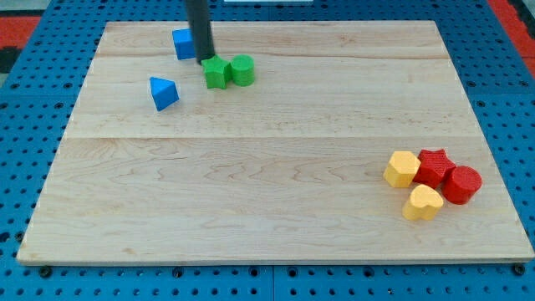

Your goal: Place the green blocks into the group of blocks at the right bottom of the board

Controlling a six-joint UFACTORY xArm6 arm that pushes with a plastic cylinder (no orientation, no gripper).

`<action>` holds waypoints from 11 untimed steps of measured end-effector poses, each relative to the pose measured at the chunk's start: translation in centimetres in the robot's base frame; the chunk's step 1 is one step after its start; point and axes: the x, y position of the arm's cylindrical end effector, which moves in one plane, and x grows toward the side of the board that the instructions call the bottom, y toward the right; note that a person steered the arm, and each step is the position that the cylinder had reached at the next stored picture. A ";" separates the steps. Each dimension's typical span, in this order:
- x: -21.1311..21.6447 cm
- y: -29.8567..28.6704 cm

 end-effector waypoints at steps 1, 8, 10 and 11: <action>0.0 5.7; 0.3 -4.5; 2.6 3.1; -1.5 -3.5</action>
